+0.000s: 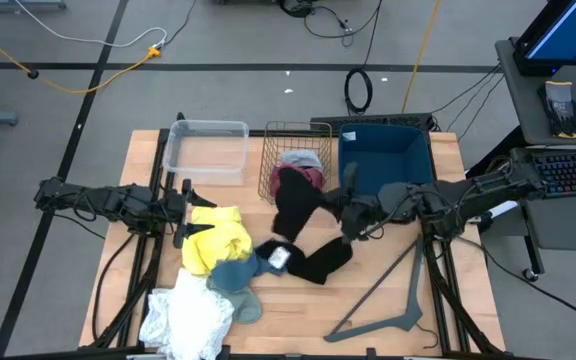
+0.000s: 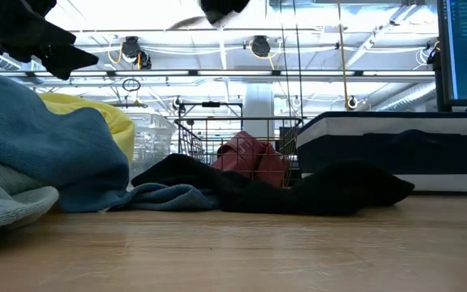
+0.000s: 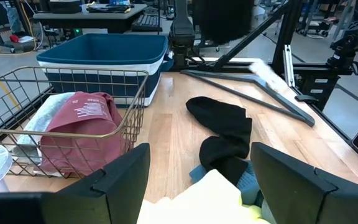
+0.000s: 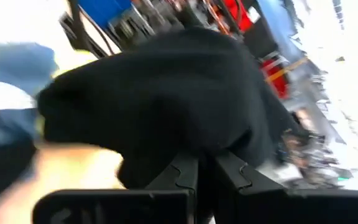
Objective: Pick & Place Cloths
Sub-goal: Put the black shorts into the wire basket
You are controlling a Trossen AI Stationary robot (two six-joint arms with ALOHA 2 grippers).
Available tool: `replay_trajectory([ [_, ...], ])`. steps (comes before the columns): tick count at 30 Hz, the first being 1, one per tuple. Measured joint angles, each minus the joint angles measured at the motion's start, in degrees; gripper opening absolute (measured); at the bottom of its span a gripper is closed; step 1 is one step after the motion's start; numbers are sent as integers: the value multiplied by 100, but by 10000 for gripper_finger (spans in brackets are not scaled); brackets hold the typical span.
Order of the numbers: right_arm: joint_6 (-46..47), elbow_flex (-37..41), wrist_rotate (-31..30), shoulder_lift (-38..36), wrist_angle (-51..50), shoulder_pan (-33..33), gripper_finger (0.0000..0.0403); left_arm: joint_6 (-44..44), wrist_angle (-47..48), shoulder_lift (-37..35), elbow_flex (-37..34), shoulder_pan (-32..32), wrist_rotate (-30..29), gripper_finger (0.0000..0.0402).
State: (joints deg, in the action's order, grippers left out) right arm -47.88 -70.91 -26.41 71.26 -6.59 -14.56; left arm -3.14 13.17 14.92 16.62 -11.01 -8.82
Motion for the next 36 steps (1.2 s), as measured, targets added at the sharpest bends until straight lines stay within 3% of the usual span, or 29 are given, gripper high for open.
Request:
replay_trajectory([
  [15,-413,-7,-230,132,819,977,6,-13,0,2,0,-2,0,282],
  [24,-896,-7,-217,703,1752,1785,6,-13,0,0,0,0,-2,282],
  [36,-773,-2,-230,1474,1926,2666,6,-7,4,0,0,-2,-2,282],
])
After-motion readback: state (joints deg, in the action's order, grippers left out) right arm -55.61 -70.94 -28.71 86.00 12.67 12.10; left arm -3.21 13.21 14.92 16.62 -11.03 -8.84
